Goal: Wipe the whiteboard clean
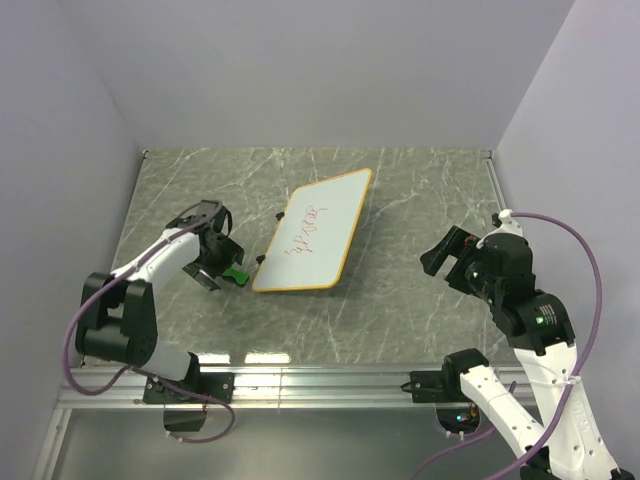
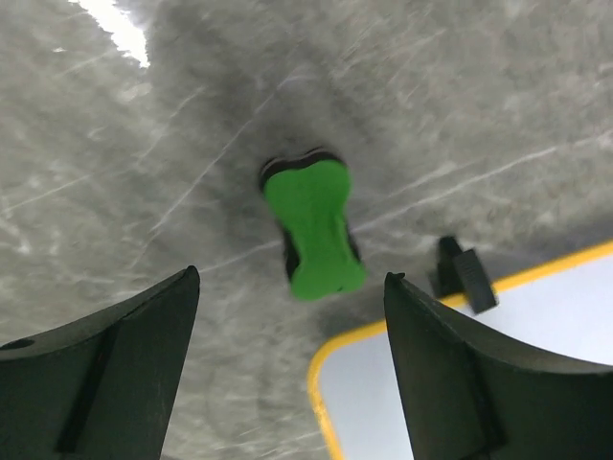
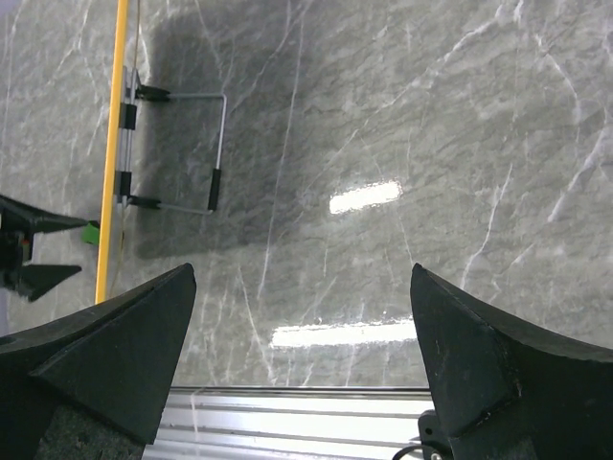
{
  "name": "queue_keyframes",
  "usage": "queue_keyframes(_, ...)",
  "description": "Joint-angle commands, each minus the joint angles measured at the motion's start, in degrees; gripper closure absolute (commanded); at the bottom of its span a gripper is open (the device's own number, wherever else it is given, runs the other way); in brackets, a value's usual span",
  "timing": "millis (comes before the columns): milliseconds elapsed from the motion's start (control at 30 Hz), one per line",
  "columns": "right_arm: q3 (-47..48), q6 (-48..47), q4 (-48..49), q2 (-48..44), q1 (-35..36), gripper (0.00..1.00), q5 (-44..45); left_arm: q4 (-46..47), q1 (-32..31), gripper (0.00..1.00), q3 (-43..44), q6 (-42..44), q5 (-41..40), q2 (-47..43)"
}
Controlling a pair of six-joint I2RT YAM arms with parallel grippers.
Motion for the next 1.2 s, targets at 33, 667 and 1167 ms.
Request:
queue_keyframes(33, 3.1, -2.1, -1.2, -0.4, 0.6, 0.0, 1.5, 0.9, -2.2, 0.18, 5.6, -5.6, -2.5, 4.8)
queue_keyframes(667, 2.5, -3.8, -4.9, -2.6, 0.6, 0.0, 5.2, 2.9, -3.9, 0.45, 5.8, -5.4, -3.3, 11.3)
queue_keyframes(1167, 2.7, -3.7, -4.9, -0.9, 0.7, 0.0, 6.1, 4.3, -3.9, 0.61, 4.0, -3.2, -2.7, 13.6)
